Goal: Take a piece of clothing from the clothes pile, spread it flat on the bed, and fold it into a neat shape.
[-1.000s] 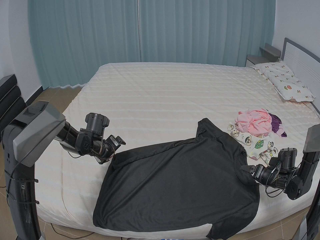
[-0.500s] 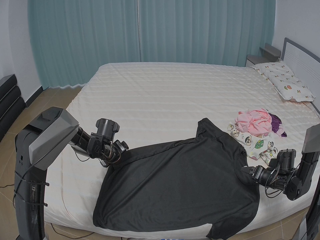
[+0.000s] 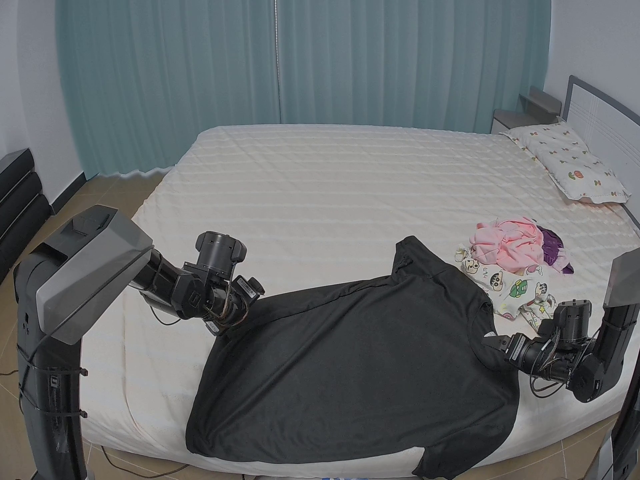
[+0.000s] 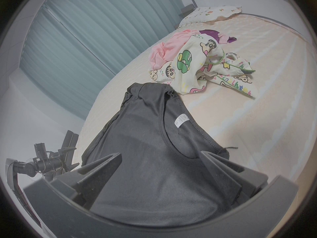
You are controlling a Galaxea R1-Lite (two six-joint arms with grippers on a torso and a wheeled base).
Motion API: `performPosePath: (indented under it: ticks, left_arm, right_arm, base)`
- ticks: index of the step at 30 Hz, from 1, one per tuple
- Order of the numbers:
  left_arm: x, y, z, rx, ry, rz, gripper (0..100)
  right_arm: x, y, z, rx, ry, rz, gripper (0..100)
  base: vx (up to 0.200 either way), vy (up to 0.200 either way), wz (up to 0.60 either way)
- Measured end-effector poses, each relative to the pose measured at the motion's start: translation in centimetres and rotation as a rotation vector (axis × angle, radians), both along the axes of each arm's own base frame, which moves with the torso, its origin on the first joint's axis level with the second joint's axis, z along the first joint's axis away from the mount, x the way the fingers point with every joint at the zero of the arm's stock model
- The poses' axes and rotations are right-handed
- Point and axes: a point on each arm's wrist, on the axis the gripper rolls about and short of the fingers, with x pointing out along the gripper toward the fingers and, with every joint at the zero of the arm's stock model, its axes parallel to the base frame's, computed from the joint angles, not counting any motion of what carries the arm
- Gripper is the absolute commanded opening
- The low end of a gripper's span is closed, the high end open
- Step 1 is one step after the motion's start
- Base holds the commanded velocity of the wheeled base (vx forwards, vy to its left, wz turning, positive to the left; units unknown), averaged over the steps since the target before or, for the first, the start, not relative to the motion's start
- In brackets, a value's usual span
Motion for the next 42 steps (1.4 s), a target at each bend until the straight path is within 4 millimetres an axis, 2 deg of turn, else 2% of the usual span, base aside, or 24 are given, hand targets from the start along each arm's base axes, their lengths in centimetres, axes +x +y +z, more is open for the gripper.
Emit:
performPosePath:
  ticks: [5,12,23,27,33,37,42]
  left_arm:
    - [-0.4,-1.9,0.2,-0.082,0.009,-0.015,100]
    - [-0.6,-4.0,-1.1,-0.051,0.016,-0.062,100]
    - [1.6,-4.7,-3.2,0.084,-0.046,-0.032,100]
    - [3.4,-3.9,-3.3,0.106,-0.094,0.036,100]
    - [6.8,-1.0,-1.7,0.044,-0.278,0.203,100]
    - [7.9,1.0,-1.3,0.005,-0.348,0.276,100]
    - [8.5,3.0,-1.4,-0.002,-0.354,0.317,100]
  right_arm:
    - [-0.1,0.2,0.2,0.002,-0.026,0.008,100]
    - [-0.5,0.6,0.2,0.006,-0.035,0.024,100]
    - [-0.6,0.6,0.3,0.005,-0.049,0.027,100]
    - [-0.6,0.7,0.2,0.005,-0.047,0.027,100]
    - [-0.5,0.7,0.1,0.004,-0.047,0.030,100]
    - [-0.5,0.9,0.1,0.004,-0.045,0.037,100]
    - [-0.5,1.1,0.0,0.005,-0.040,0.045,100]
  base:
    - [0.000,0.000,0.00]
    - [0.000,0.000,0.00]
    - [0.000,0.000,0.00]
    - [0.000,0.000,0.00]
    - [0.000,0.000,0.00]
    - [0.000,0.000,0.00]
    - [0.000,0.000,0.00]
